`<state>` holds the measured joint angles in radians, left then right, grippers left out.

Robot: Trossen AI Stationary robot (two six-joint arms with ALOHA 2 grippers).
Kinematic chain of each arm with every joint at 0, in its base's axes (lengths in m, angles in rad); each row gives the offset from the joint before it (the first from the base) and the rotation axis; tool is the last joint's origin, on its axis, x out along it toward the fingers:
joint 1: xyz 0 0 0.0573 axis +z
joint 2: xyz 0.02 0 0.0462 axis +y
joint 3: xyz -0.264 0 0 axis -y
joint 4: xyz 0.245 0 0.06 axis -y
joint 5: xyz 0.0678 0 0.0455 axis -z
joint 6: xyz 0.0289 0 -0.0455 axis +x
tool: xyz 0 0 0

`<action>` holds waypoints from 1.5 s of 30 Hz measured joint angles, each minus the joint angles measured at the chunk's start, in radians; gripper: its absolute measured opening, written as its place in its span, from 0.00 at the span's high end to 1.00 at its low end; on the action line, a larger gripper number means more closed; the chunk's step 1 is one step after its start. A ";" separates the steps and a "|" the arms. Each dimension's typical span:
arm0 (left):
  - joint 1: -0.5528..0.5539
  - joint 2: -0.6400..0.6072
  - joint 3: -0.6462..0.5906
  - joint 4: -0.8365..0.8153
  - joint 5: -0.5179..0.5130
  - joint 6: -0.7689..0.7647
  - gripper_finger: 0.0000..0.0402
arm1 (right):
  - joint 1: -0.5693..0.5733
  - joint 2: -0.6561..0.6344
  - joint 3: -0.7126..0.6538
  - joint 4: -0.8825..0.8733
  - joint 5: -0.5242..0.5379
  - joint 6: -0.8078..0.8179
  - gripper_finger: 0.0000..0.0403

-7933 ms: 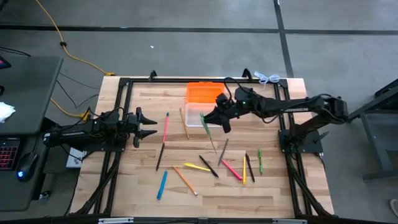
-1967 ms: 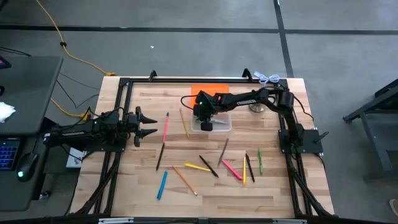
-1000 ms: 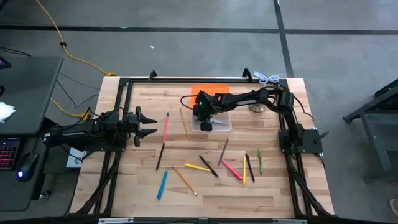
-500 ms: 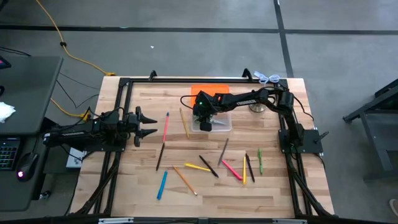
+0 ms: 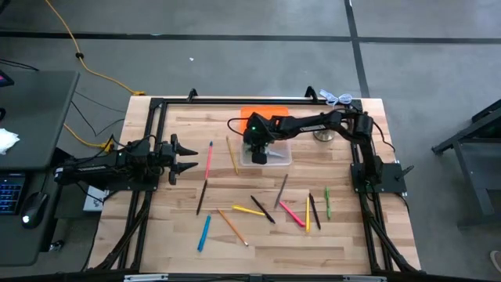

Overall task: Pick & place school supplies into a supply box
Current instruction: Put the green pen into the supply box

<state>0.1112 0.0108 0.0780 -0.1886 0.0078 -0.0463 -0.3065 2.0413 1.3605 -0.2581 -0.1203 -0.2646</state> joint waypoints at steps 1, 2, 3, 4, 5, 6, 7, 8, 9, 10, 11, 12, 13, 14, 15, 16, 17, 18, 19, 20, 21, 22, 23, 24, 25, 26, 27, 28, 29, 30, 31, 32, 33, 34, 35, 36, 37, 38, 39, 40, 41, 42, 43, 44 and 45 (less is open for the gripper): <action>0.000 0.000 0.000 0.000 0.000 0.000 0.45 | 0.000 -0.003 0.000 -0.004 0.005 0.000 0.69; 0.000 0.000 0.000 0.000 0.000 0.000 0.45 | 0.000 -0.006 0.000 -0.007 0.006 0.001 0.69; 0.000 0.000 0.000 0.000 0.000 0.000 0.45 | 0.000 -0.010 0.000 -0.011 0.006 0.002 0.69; 0.000 0.000 0.000 0.000 0.000 0.000 0.45 | 0.000 -0.014 0.000 -0.016 0.006 0.004 0.69; 0.000 0.000 0.000 0.000 0.000 0.000 0.45 | 0.000 -0.020 0.000 -0.017 0.006 0.007 0.69; 0.000 0.000 0.000 0.000 0.000 0.000 0.45 | 0.000 -0.026 0.000 -0.016 0.005 0.017 0.69; 0.000 0.000 0.000 0.000 0.000 0.000 0.45 | 0.000 -0.033 0.000 -0.017 0.005 0.026 0.69; 0.000 0.000 0.000 0.000 0.000 0.000 0.45 | 0.000 -0.037 0.000 -0.017 0.005 0.030 0.69; 0.000 0.000 0.000 0.000 0.000 0.000 0.45 | 0.000 -0.044 0.000 -0.017 0.005 0.031 0.69; 0.000 0.000 0.000 0.000 0.000 0.000 0.45 | 0.000 -0.053 0.000 -0.022 0.005 0.032 0.69; 0.000 0.000 0.000 0.000 0.000 0.000 0.45 | 0.000 -0.064 0.000 -0.025 0.005 0.032 0.69; 0.000 0.000 0.000 0.000 0.000 0.000 0.45 | 0.000 -0.077 0.000 -0.023 0.005 0.034 0.69; 0.000 0.000 0.000 0.000 0.000 0.000 0.44 | 0.000 -0.088 0.000 -0.022 0.005 0.041 0.69; 0.000 0.000 0.000 0.000 0.000 0.000 0.45 | 0.000 -0.102 0.000 -0.022 0.005 0.051 0.69; 0.000 0.000 0.000 0.000 0.001 0.000 0.45 | 0.000 -0.114 0.000 -0.022 0.005 0.057 0.69; 0.000 0.000 0.000 0.000 0.001 0.000 0.45 | 0.000 -0.126 0.000 -0.023 0.005 0.059 0.69; 0.000 0.000 0.000 0.000 0.002 0.000 0.45 | 0.000 -0.140 0.000 -0.025 0.005 0.059 0.69; 0.000 0.000 0.000 0.000 0.002 0.000 0.45 | 0.000 -0.154 0.000 -0.024 0.005 0.059 0.69; 0.000 0.000 0.000 0.000 0.004 0.000 0.45 | 0.000 -0.168 0.000 -0.022 0.004 0.062 0.69; 0.000 0.000 0.000 0.000 0.005 0.000 0.45 | 0.001 -0.183 0.000 -0.022 0.002 0.069 0.69; 0.000 0.000 0.000 0.000 0.006 0.000 0.45 | 0.001 -0.196 0.000 -0.022 0.001 0.078 0.69; 0.000 0.000 0.000 0.000 0.008 0.000 0.45 | 0.001 -0.212 0.000 -0.023 -0.001 0.084 0.69; 0.000 0.000 0.000 0.000 0.008 0.000 0.45 | 0.001 -0.225 0.000 -0.025 -0.002 0.090 0.69; 0.000 0.000 0.000 0.000 0.008 0.000 0.45 | 0.002 -0.242 0.000 -0.025 -0.002 0.094 0.69; 0.000 0.000 0.000 0.000 0.008 0.000 0.45 | 0.002 -0.258 0.000 -0.030 -0.003 0.104 0.69; 0.000 0.000 0.000 0.000 0.009 0.000 0.45 | 0.002 -0.273 0.000 -0.033 -0.003 0.108 0.69; 0.000 0.000 0.000 0.000 0.009 0.000 0.45 | 0.002 -0.291 0.000 -0.034 -0.003 0.110 0.69; 0.000 0.000 0.000 0.000 0.009 0.000 0.45 | 0.002 -0.306 0.000 -0.039 -0.003 0.113 0.69; 0.000 0.000 0.000 0.000 0.009 0.000 0.45 | 0.002 -0.322 0.000 -0.046 -0.003 0.119 0.69; 0.000 0.000 0.000 0.000 0.009 0.000 0.45 | 0.002 -0.340 0.000 -0.055 -0.003 0.130 0.69; 0.000 0.000 0.000 0.000 0.009 -0.002 0.45 | 0.002 -0.356 0.000 -0.061 -0.002 0.138 0.69; 0.000 0.000 0.000 0.000 0.009 -0.003 0.45 | 0.002 -0.374 0.000 -0.066 -0.002 0.149 0.69; 0.000 0.000 0.000 0.000 0.009 -0.003 0.45 | 0.002 -0.390 0.000 -0.073 -0.001 0.158 0.69; 0.000 0.000 0.000 0.000 0.010 -0.003 0.45 | 0.002 -0.407 0.000 -0.080 -0.002 0.164 0.69; 0.000 0.000 0.000 0.000 0.010 -0.003 0.45 | 0.002 -0.424 0.000 -0.088 -0.002 0.175 0.69; 0.000 0.000 0.000 0.000 0.010 -0.003 0.45 | 0.002 -0.440 0.000 -0.097 -0.002 0.178 0.69; 0.000 0.000 0.000 0.000 0.010 -0.003 0.45 | 0.002 -0.455 0.000 -0.107 -0.002 0.179 0.69; 0.000 0.000 0.000 0.000 0.011 -0.003 0.45 | 0.002 -0.470 0.000 -0.117 -0.002 0.180 0.69; 0.000 0.000 0.000 0.000 0.011 -0.003 0.45 | 0.004 -0.485 0.000 -0.129 -0.002 0.182 0.69; 0.000 0.000 0.000 0.001 0.011 -0.003 0.45 | 0.005 -0.499 0.000 -0.141 -0.001 0.186 0.69; 0.000 0.000 0.000 0.002 0.011 -0.003 0.45 | 0.006 -0.513 0.000 -0.151 0.001 0.193 0.69; 0.000 0.000 0.000 0.003 0.011 -0.003 0.45 | 0.007 -0.524 0.000 -0.160 0.002 0.202 0.69; 0.000 0.000 0.000 0.003 0.011 -0.003 0.44 | 0.009 -0.534 0.000 -0.165 0.000 0.211 0.69; 0.000 0.000 0.000 0.003 0.011 -0.003 0.45 | 0.010 -0.543 0.000 -0.174 0.000 0.219 0.69; 0.000 0.000 0.000 0.003 0.011 -0.003 0.45 | 0.010 -0.550 0.000 -0.183 0.000 0.223 0.69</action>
<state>0.1112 0.0109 0.0780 -0.1856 0.0193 -0.0494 -0.2962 1.4914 1.3602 -0.4411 -0.1200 -0.0416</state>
